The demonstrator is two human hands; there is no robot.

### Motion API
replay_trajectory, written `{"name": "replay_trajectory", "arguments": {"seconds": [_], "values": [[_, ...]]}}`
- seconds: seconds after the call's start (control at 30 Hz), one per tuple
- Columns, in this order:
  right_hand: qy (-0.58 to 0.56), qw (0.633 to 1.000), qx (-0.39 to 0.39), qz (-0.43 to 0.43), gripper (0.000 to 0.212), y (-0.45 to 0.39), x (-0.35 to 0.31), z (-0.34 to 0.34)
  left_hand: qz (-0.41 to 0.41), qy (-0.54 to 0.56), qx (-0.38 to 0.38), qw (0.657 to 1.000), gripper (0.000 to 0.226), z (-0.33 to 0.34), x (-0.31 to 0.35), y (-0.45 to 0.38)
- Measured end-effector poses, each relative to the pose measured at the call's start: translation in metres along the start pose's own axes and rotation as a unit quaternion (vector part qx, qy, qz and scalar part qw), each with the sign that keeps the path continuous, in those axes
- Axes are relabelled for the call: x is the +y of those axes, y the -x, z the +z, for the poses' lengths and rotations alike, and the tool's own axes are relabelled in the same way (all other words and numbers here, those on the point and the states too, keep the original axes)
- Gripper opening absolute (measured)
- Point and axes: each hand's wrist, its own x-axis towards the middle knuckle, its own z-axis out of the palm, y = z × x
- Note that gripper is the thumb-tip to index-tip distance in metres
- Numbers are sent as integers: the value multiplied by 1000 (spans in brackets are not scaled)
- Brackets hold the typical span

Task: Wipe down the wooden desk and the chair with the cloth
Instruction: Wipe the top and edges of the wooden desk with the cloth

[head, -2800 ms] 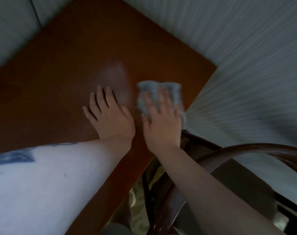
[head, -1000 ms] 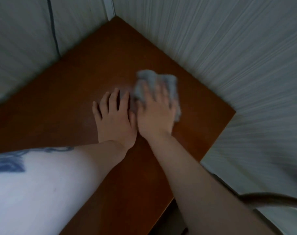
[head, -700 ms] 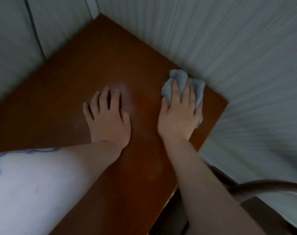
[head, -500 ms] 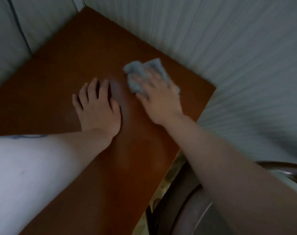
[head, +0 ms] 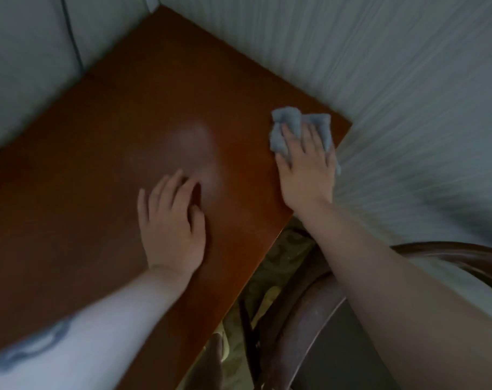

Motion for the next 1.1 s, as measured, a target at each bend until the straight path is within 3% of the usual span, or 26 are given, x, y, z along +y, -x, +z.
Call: {"name": "replay_trajectory", "arguments": {"seconds": [0.07, 0.13, 0.2, 0.23, 0.27, 0.37, 0.43, 0.53, 0.63, 0.7, 0.8, 0.87, 1.0, 1.03, 1.1], "values": [[13, 1000, -7, 3, 57, 45, -18, 4, -27, -3, -1, 1000, 49, 5, -3, 25], [6, 987, -87, -137, 57, 80, -46, 8, -37, -14, -8, 999, 52, 11, -6, 33], [13, 946, -149, -288, 55, 78, -56, 8, -43, -27, -18, 999, 54, 15, -6, 30], [25, 934, -159, -318, 54, 64, -53, 8, -46, -34, -23, 998, 55, 15, -6, 29], [27, 941, -146, -304, 53, 51, -45, 9, -47, -41, -25, 998, 55, 15, -6, 27], [1, 996, -22, -91, 53, 52, -14, 9, -43, -49, -26, 998, 53, 17, -6, 28], [12, 999, 7, -36, 57, 97, -22, 17, -41, -45, -27, 998, 54, 18, -6, 30], [26, 984, -44, -170, 59, 153, -58, 32, -45, -20, -22, 999, 57, 18, -8, 28], [57, 952, -111, -281, 56, 120, -58, 24, -64, 23, -4, 998, 53, 14, -9, 28], [50, 970, -111, -210, 55, 95, -39, 15, -71, 76, 26, 994, 50, 10, -9, 29], [40, 997, -27, -64, 56, 125, -35, 18, -103, 136, 64, 983, 48, -3, -18, 39], [36, 990, -52, -123, 59, 171, -62, 29, -145, 137, 96, 975, 47, -13, -33, 58], [23, 921, -164, -353, 56, 175, -109, 35, -237, 115, 121, 957, 44, -17, -51, 93], [28, 918, -173, -357, 55, 160, -111, 36, -235, 108, 113, 959, 44, -15, -51, 94], [12, 962, -130, -238, 55, 142, -100, 37, -232, 82, 89, 965, 45, -13, -49, 90]]}}
